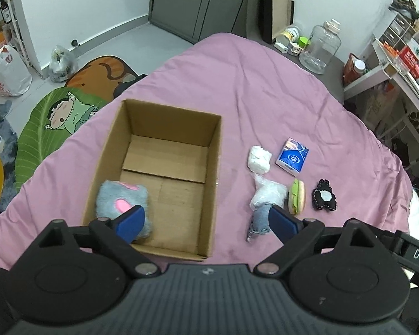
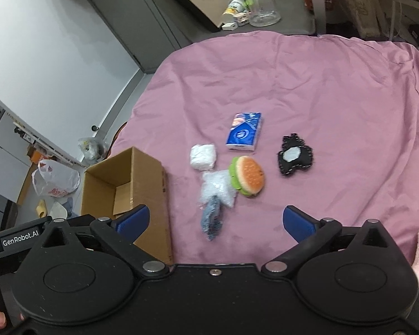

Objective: Organize soft objects
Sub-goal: 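Move left gripper to the grey fabric plush while right gripper approaches the black plush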

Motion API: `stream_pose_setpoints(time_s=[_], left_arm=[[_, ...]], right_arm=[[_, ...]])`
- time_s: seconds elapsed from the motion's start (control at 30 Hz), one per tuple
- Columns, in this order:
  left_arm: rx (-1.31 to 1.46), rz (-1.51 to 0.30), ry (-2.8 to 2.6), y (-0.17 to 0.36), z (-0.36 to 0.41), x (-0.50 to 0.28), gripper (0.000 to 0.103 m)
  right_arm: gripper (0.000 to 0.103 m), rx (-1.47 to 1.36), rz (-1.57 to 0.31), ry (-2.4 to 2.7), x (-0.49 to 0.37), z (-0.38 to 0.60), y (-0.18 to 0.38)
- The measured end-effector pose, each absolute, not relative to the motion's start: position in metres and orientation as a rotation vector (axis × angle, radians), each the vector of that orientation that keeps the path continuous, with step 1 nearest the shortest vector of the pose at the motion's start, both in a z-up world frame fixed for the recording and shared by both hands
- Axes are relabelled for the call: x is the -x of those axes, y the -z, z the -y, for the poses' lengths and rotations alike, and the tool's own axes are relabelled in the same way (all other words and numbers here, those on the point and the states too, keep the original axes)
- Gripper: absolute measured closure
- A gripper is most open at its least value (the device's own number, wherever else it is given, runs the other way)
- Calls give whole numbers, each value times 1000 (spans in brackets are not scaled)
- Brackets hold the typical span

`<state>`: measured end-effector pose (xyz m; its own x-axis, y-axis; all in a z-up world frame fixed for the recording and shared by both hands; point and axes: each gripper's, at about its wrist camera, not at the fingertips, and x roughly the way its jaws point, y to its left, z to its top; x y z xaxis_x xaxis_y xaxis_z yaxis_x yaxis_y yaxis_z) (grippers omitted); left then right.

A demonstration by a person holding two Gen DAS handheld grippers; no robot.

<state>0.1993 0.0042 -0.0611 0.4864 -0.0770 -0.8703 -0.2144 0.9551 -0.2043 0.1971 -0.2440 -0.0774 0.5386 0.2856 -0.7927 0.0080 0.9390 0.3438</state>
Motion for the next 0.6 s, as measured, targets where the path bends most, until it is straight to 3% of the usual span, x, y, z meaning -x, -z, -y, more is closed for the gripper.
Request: stream_pose_setpoints(time_s=[0.6], left_arm=[[268, -1110, -24, 82, 72, -231, 9]], right_arm=[[1, -350, -996, -118, -226, 319, 98]])
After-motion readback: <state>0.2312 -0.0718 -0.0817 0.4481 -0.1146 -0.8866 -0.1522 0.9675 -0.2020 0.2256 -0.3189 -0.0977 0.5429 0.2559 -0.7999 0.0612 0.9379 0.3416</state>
